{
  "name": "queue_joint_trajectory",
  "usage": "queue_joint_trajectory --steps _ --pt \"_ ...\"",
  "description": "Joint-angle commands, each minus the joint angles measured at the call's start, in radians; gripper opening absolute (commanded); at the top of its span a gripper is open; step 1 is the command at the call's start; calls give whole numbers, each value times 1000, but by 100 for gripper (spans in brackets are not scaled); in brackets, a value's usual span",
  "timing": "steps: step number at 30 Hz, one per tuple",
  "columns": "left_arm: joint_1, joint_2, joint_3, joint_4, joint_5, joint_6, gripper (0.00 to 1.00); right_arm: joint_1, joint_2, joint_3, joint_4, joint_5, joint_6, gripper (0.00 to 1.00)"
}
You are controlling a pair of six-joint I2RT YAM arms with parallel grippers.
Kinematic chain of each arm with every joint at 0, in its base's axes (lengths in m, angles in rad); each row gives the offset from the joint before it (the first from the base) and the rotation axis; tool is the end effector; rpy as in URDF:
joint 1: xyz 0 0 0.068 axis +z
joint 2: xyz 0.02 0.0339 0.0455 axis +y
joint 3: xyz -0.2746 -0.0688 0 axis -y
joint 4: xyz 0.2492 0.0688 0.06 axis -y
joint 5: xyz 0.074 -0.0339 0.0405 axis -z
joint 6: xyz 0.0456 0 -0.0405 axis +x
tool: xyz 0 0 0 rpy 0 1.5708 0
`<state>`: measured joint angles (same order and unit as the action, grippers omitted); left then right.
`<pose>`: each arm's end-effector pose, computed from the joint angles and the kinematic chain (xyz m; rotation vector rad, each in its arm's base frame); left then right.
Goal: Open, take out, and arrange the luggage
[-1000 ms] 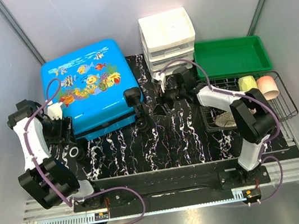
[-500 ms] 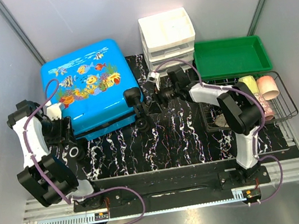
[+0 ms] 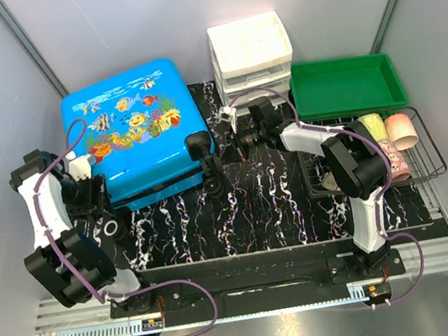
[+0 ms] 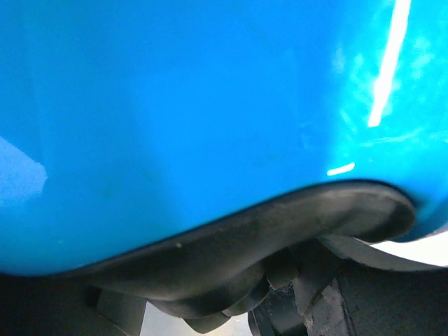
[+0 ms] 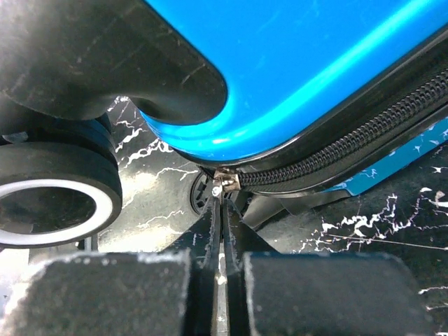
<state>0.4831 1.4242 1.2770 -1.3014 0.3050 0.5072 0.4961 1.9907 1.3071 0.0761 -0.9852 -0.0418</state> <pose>0.2273 0.1038 0.2913 0.0617 2.8738 -0.3052 0.3728 0.2450 0.1967 -1.1096 1.8407 1.3258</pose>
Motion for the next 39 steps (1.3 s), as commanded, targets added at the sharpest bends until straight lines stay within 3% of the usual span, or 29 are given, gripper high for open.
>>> queue_joint_trajectory --steps 1,7,13,19,25,26,27,30,34,39 --pt "17 47 47 74 -49 24 40 -10 -95 -5 -44 83 -120 0" --pt "37 87 87 74 -64 36 30 -25 -155 -54 20 385 -217 0" --pt "51 120 108 82 -78 37 18 -30 -121 -26 140 569 -227 0" --pt "58 156 145 85 -89 37 10 -28 -33 53 203 579 -237 0" --pt "61 191 203 79 -58 37 11 -15 14 99 220 363 -201 0" --pt "61 200 218 68 -41 42 14 -10 13 103 208 341 -198 0" --pt "61 209 240 56 -20 45 25 -1 5 92 205 327 -196 0" --pt "68 188 329 37 103 36 68 35 -23 46 221 286 -191 0" --pt "66 119 430 68 203 -19 83 79 -39 12 231 269 -179 0" --pt "66 116 522 21 241 -33 86 153 -41 7 241 272 -149 0"
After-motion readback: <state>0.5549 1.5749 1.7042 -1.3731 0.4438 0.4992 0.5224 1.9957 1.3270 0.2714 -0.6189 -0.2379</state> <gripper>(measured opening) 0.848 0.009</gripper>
